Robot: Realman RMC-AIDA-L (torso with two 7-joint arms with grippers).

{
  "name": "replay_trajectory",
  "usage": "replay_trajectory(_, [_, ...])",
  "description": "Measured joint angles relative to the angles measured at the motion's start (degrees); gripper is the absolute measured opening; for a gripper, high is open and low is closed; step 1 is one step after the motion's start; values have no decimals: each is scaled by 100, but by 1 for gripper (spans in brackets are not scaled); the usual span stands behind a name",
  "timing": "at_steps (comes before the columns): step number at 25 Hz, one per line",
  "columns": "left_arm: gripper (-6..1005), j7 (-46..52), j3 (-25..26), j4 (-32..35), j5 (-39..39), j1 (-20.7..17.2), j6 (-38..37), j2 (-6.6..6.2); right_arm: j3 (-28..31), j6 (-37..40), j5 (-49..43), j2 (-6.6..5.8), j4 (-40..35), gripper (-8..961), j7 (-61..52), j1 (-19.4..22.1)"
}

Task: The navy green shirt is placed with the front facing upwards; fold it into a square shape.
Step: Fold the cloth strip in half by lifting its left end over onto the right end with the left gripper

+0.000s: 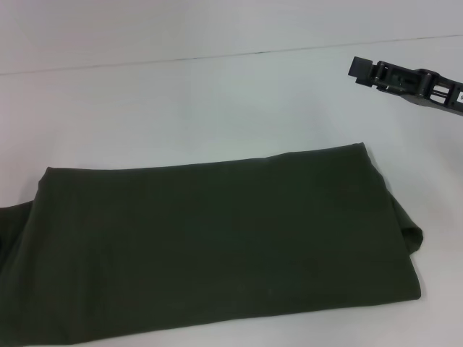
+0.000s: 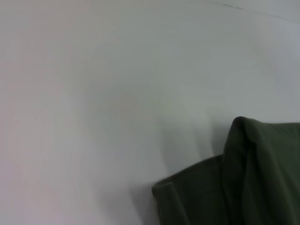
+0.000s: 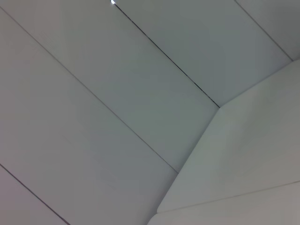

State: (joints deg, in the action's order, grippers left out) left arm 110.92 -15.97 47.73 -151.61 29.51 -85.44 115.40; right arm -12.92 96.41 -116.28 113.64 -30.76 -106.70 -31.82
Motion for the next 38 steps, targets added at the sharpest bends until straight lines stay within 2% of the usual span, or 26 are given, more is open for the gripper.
replay_trajectory(6, [242, 3, -3, -6, 0, 2, 32, 0, 0, -1, 0, 0, -9, 887, 0, 0])
replay_trajectory(14, [259, 43, -3, -16, 0, 2, 18, -1, 0, -12, 0, 0, -4, 886, 0, 0])
replay_trajectory(25, [360, 124, 39, 17, -12, 29, -100, -21, 0, -17, 1, -4, 1, 886, 0, 2])
replay_trajectory(31, [570, 196, 71, 83, -7, 42, -66, -27, 2, -17, 5, -8, 2, 886, 0, 12])
replay_trajectory(36, [801, 206, 74, 141, -52, 39, -53, -27, 10, -15, 9, -9, 2, 886, 0, 18])
replay_trajectory(38, [834, 210, 73, 173, -83, 28, -63, -29, 14, -12, 9, -9, 1, 886, 0, 18])
